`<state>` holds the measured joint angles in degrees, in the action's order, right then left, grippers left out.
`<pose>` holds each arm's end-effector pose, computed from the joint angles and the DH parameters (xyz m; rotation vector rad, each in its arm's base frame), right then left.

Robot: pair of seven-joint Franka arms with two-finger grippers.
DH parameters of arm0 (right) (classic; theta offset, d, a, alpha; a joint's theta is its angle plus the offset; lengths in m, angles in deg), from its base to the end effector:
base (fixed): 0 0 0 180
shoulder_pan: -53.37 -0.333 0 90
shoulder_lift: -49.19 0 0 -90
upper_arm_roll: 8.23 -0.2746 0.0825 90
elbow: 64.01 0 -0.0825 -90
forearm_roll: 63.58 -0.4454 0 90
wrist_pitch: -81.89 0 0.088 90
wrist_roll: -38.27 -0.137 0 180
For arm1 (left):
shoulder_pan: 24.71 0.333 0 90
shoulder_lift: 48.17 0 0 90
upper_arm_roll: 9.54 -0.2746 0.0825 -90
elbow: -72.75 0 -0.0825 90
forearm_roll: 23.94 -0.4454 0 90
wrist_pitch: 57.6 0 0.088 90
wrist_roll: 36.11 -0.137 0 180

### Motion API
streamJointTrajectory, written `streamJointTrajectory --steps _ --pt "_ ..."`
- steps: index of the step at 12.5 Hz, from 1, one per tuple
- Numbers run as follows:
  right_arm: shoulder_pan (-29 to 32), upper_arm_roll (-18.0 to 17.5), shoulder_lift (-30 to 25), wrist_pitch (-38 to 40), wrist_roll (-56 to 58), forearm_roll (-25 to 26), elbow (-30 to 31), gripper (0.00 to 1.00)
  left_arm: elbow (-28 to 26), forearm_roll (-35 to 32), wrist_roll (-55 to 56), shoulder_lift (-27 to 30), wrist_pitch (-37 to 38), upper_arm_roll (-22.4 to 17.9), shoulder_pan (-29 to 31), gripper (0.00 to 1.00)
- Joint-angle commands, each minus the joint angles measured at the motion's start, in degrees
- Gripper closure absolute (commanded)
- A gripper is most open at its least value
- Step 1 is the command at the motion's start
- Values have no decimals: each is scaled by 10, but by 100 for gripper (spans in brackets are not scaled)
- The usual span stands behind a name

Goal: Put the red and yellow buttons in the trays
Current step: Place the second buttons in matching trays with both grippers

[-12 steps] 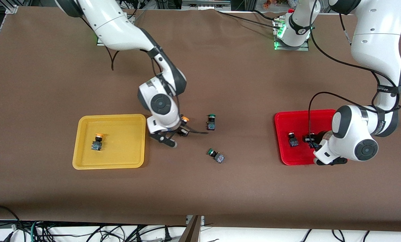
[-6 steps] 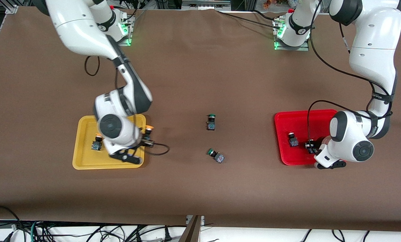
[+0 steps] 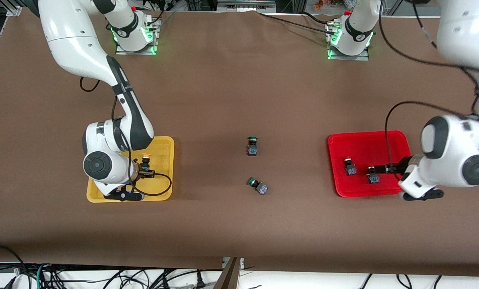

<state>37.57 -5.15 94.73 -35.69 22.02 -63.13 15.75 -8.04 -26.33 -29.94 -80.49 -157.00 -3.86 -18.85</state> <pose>0.7152 0.1649 0.1295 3.0575 -0.0673 -0.1806 0.7116 0.0148 0.2696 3.1131 0.1684 -0.3711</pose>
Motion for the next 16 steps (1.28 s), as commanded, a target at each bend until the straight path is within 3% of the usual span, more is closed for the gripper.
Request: streamJointTrajectory --steps 1,2,3,9,13,16 --pt "2 3 -11 -34 14 1 30 85 33 -1 -3 53 46 9 -1 0" --pt "5 3 -11 -33 14 -2 26 26 40 11 -3 89 54 20 3 0" --pt "6 4 -13 -29 17 -4 20 0 31 24 -2 122 67 18 -2 0" --pt "18 4 -120 40 36 3 11 0 -152 19 -3 326 94 13 -41 0" --pt "18 30 -201 153 139 8 9 0 -153 26 0 341 98 -47 -101 0" --pt "18 30 -269 233 141 6 10 0 -153 26 -2 340 99 -48 -97 0"
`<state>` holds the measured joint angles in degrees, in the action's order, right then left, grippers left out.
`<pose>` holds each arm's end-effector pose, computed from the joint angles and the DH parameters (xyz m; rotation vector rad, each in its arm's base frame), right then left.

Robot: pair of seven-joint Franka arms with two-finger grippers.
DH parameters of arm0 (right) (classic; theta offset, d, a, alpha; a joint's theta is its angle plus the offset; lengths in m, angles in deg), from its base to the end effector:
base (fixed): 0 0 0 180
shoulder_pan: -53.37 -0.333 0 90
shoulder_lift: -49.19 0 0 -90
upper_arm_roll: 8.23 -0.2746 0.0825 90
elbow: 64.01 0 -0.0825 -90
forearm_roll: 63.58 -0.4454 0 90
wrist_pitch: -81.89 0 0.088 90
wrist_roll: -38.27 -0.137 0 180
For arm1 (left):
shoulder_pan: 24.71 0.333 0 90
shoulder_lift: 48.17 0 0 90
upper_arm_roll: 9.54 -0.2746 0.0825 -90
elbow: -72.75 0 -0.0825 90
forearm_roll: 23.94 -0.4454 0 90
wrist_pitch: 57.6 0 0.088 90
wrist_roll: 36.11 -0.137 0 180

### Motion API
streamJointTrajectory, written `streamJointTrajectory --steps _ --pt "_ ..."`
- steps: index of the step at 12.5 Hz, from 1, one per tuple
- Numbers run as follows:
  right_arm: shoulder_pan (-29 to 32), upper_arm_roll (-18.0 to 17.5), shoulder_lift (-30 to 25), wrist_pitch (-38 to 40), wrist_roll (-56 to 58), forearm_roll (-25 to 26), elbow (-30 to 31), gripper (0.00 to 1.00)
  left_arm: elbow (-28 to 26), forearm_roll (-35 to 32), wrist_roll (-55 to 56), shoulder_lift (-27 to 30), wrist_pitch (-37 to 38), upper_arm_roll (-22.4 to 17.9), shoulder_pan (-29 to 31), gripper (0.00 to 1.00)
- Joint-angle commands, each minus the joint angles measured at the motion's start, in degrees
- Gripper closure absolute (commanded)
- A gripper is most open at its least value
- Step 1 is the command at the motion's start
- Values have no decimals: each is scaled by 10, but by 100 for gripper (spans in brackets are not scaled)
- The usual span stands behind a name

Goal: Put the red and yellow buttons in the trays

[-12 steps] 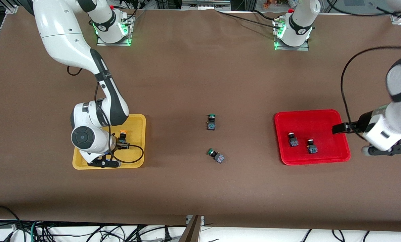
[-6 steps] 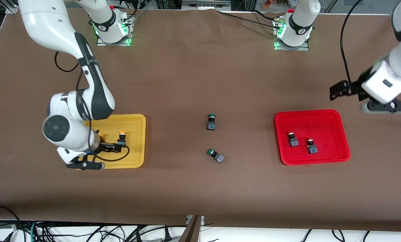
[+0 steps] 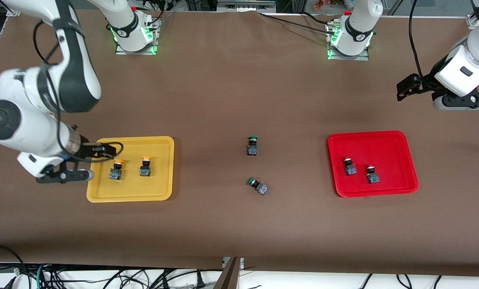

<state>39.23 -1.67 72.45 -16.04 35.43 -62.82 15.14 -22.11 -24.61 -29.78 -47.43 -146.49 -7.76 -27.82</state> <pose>0.7065 0.1019 0.3958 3.0713 0.1423 -0.1076 0.6022 -0.0500 0.5145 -3.1173 -0.0387 0.1399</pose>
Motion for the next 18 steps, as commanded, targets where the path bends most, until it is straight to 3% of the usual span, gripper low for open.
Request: streamJointTrajectory --steps 1,9,11,13,18 --pt "2 -7 -65 66 -4 1 16 0 -9 8 -3 3 -6 -9 -9 0" --pt "43 -16 -192 100 -12 2 64 0 13 8 -9 -14 6 -6 0 0" --pt "69 -41 -222 97 -16 2 101 0 13 9 -11 -14 7 -6 0 0" --pt "86 -62 -225 100 -16 2 106 0 13 9 -10 -14 4 -6 0 0" --pt "84 -61 -204 104 -12 6 85 0 16 10 -4 -16 -5 -6 0 0"
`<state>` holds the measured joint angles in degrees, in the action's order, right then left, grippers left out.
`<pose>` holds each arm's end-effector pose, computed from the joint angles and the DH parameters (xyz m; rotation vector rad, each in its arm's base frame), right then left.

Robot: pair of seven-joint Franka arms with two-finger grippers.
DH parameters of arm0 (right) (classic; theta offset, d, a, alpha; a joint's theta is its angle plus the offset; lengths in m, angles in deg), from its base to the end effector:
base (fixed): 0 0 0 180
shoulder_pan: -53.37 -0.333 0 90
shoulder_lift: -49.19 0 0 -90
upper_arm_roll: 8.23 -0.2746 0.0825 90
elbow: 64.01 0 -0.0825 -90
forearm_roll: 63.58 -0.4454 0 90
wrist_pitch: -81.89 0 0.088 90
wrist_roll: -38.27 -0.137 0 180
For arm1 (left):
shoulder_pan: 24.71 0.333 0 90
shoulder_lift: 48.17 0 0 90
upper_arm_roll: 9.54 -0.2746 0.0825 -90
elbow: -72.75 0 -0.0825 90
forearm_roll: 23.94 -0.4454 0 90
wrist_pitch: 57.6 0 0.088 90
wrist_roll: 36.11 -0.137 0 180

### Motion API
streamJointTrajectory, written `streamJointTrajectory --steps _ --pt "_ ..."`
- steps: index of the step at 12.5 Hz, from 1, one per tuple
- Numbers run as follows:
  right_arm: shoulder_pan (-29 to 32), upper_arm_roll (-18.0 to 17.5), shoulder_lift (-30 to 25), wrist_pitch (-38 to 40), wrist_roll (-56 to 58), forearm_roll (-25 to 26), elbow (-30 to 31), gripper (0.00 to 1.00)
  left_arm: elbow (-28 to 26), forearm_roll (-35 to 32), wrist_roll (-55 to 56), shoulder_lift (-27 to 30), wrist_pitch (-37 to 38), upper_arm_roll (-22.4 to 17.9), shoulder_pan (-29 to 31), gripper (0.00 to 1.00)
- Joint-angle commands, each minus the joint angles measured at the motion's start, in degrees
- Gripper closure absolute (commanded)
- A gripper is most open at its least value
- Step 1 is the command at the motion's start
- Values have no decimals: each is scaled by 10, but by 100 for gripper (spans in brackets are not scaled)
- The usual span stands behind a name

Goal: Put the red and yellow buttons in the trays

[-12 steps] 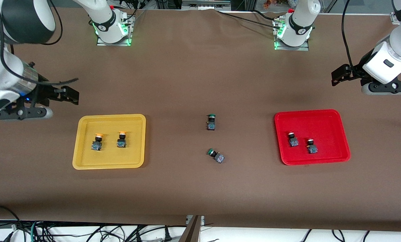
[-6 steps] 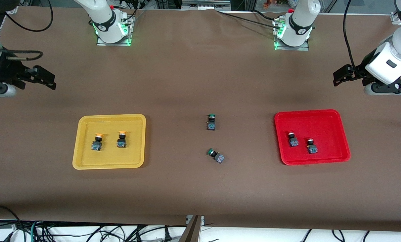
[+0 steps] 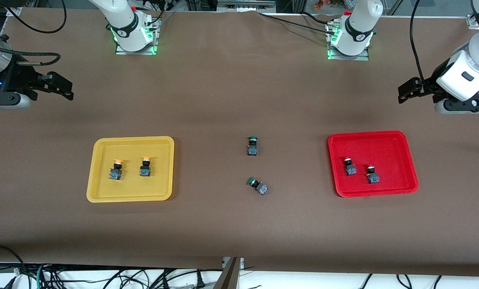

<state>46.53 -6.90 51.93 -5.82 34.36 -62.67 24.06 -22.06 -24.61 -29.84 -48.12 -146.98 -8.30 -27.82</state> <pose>0.6198 0.0578 0.5380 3.1188 0.0432 -0.0819 0.6061 -0.0445 0.5083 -3.1175 -0.0516 0.1442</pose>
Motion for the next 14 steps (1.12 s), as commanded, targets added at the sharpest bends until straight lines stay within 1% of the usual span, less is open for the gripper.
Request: streamJointTrajectory --steps 1,14 --pt "11 -9 1 1 -2 3 -4 0 16 10 -3 -9 0 -1 0 0" --pt "9 -10 1 1 -7 3 -4 0 16 10 -2 -9 6 -5 1 0"
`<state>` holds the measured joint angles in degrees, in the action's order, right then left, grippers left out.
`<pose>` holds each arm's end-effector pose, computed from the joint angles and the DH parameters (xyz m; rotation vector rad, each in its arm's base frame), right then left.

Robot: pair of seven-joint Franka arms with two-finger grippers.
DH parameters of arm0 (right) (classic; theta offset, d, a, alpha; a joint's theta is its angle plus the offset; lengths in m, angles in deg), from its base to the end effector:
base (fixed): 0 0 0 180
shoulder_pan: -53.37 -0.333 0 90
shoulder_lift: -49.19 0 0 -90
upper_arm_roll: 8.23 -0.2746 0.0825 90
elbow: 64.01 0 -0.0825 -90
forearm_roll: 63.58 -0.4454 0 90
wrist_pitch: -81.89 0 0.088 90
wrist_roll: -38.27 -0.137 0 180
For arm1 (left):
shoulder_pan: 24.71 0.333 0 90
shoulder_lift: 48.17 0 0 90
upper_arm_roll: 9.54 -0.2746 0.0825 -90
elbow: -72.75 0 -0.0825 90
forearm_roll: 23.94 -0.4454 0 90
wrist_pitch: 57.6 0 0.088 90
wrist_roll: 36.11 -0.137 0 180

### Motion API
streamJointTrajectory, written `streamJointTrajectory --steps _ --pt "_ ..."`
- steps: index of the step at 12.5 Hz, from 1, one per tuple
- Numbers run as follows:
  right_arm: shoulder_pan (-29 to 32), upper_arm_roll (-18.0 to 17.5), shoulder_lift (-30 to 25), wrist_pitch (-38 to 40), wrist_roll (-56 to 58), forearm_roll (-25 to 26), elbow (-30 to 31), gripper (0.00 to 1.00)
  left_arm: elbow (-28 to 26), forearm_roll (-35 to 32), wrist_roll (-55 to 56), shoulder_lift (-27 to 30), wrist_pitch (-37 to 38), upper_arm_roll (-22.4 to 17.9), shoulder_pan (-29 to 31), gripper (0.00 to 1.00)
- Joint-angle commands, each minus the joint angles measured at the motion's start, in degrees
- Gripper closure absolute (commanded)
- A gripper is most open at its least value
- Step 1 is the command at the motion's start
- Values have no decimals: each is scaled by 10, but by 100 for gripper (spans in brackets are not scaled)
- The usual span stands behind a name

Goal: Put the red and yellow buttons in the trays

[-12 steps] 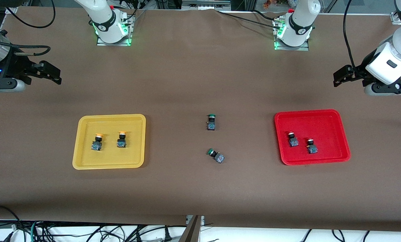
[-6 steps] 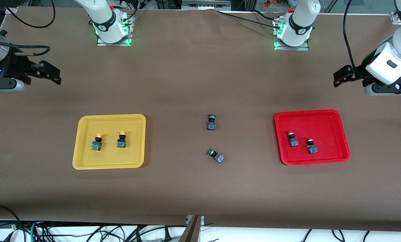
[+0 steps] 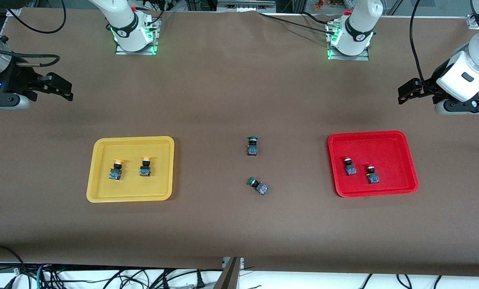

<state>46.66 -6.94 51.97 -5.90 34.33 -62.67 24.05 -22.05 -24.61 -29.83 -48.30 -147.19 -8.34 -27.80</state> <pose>0.6203 0.0569 0.5378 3.1190 0.0400 -0.0806 0.6072 -0.0439 0.5067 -3.1177 -0.0534 0.1431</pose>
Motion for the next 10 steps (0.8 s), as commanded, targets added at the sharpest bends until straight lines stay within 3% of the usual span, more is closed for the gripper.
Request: streamJointTrajectory --steps 1,10 --pt "7 -9 0 2 -6 3 -4 0 16 11 -3 -6 11 -4 2 0" --pt "9 -9 5 -1 -3 3 -4 0 16 10 -2 -8 10 -5 6 0"
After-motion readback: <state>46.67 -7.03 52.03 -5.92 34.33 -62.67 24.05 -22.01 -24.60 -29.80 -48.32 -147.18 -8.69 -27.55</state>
